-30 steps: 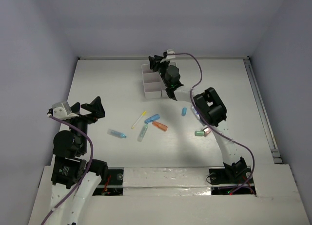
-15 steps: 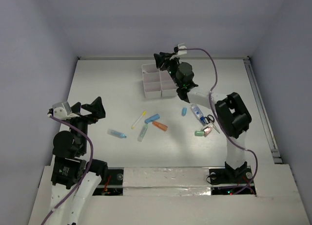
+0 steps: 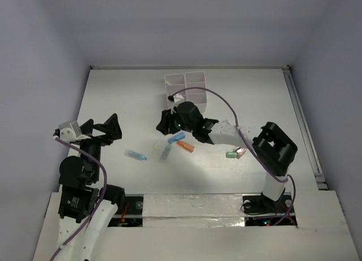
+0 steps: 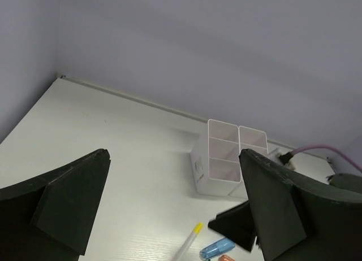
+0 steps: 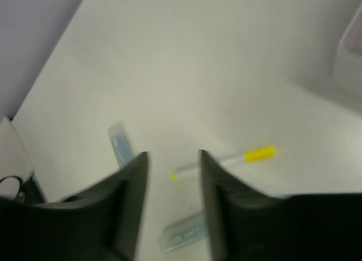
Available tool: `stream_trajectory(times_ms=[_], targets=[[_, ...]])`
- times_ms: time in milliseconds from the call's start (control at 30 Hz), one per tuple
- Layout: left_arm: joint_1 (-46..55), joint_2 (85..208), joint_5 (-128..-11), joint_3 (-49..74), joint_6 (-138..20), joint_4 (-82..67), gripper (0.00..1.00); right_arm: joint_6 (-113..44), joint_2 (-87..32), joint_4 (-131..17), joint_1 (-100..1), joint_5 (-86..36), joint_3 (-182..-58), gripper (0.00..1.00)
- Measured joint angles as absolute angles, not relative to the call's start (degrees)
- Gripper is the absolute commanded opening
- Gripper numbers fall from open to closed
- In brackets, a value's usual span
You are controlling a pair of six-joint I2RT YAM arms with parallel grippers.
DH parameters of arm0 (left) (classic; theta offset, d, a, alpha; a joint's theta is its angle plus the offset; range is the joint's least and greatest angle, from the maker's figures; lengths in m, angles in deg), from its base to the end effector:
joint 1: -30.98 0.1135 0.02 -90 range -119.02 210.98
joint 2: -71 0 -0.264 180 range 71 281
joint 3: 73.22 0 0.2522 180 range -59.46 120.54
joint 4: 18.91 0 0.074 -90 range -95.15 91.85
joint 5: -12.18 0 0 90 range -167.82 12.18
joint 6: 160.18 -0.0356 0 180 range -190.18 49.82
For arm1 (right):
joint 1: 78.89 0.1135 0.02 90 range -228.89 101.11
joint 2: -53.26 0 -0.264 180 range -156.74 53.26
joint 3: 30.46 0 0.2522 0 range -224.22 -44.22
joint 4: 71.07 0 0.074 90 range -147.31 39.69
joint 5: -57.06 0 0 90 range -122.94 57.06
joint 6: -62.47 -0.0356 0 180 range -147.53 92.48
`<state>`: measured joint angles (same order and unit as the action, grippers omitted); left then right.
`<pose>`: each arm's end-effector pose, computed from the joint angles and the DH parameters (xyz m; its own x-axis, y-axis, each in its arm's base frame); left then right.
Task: Sort the stationery into containers
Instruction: Place the pen in the storage box, then pick up the pen from the center of the board.
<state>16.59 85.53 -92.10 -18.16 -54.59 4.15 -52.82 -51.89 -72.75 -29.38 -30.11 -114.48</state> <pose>0.0599 -0.0063 0.3762 0.2766 -0.3399 -0.8989 0.0906 0.9404 -0.3277 0.2763 0.3263 0.2409 -0.5329 0.0330 -0.8455 -0.6218 0.6625 0.4177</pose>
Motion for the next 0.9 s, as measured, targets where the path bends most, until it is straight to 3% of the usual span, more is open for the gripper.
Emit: stream_trajectory(times_ms=[67,200,900], targets=[[16.6,85.0,-91.9,-18.2,-54.5,4.1,0.99,-54.1,-52.0,-69.4,-27.8,-29.7,-113.0,0.63],[16.6,84.5,-91.4,-18.2,-54.4,4.1,0.99,-56.0,-53.3,-64.2,-28.1,-30.0,-112.8,0.65],[16.1,83.6,-91.3,-18.2,-54.2,4.1,0.99,-59.9,-66.6,-55.9,-28.8,-35.5,-124.3,0.55]])
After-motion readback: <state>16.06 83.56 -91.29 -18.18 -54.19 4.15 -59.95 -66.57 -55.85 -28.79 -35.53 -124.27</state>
